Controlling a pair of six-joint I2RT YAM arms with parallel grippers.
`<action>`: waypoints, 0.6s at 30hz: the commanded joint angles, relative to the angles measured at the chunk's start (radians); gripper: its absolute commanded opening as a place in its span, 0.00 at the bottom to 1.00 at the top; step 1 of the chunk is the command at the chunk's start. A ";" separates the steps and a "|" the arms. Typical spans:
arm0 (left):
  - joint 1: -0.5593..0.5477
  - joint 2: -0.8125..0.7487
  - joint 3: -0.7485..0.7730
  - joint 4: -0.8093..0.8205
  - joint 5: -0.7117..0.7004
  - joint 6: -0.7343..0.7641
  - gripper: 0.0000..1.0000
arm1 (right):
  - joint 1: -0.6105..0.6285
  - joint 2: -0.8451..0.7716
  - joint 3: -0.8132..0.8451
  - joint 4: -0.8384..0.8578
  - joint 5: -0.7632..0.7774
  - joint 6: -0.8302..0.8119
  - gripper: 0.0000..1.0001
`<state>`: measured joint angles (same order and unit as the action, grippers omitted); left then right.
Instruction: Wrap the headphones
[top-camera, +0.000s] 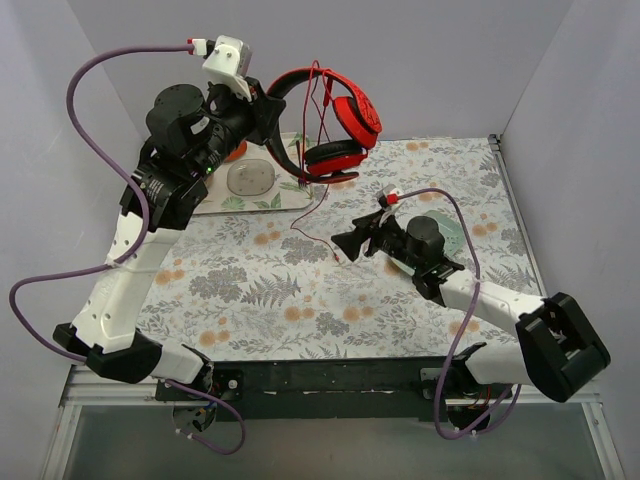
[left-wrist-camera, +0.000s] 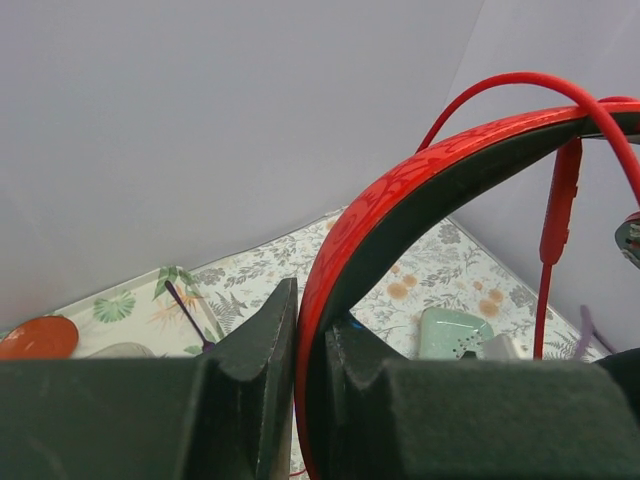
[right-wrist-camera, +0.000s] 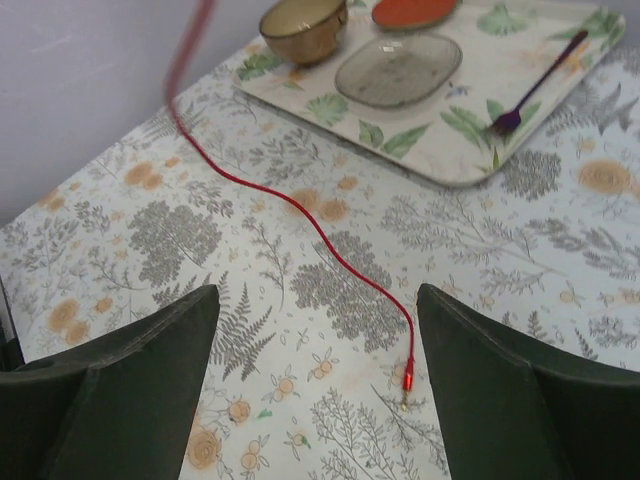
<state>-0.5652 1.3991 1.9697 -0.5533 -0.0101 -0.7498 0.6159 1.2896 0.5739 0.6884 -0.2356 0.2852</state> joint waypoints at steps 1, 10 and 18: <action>0.001 0.003 0.012 0.032 0.002 0.023 0.00 | 0.025 -0.090 -0.011 0.120 -0.001 -0.032 0.89; 0.001 0.044 0.032 0.012 0.009 0.046 0.00 | 0.030 -0.015 0.142 0.162 0.102 0.074 0.95; -0.001 0.046 0.032 0.000 0.044 0.050 0.00 | 0.030 0.149 0.280 0.229 0.128 0.167 0.92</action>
<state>-0.5652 1.4765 1.9697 -0.5846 -0.0013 -0.6880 0.6434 1.3972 0.7803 0.8410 -0.1596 0.3855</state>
